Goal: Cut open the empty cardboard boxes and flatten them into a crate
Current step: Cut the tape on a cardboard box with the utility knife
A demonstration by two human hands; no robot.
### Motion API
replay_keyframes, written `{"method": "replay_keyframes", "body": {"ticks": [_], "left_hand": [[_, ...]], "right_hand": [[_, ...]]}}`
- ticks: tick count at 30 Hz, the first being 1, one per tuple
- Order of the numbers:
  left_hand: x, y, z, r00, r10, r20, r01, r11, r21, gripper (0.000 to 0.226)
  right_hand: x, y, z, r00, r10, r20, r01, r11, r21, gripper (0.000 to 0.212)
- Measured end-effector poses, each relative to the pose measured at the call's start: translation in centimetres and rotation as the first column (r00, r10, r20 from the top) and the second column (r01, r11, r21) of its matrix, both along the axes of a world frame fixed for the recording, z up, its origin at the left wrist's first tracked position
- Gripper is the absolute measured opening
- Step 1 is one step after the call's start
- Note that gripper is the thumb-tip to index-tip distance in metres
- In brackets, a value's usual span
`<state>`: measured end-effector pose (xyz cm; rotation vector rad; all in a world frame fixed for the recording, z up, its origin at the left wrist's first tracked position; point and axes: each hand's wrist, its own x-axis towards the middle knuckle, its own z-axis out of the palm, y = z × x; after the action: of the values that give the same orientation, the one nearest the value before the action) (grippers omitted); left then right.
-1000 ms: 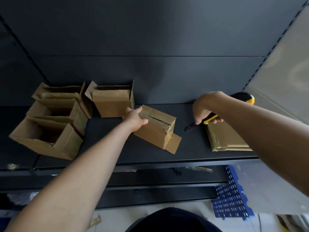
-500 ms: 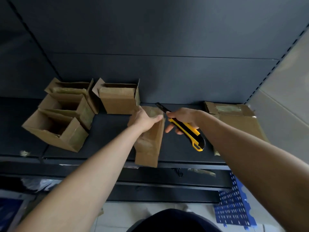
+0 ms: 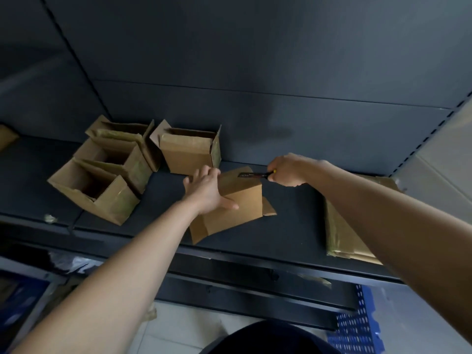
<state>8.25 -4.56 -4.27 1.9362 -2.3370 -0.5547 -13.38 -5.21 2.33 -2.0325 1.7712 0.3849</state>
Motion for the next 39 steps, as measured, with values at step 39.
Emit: {"method": "replay_keyframes", "body": {"ticks": [39], "left_hand": [[1.3,1.6,0.1,0.954,-0.219,0.205,0.238,0.969,-0.074,0.054]], "right_hand": [[1.4,0.5,2.7,0.831,0.277,-0.482,-0.178,0.954,0.242,0.017]]}}
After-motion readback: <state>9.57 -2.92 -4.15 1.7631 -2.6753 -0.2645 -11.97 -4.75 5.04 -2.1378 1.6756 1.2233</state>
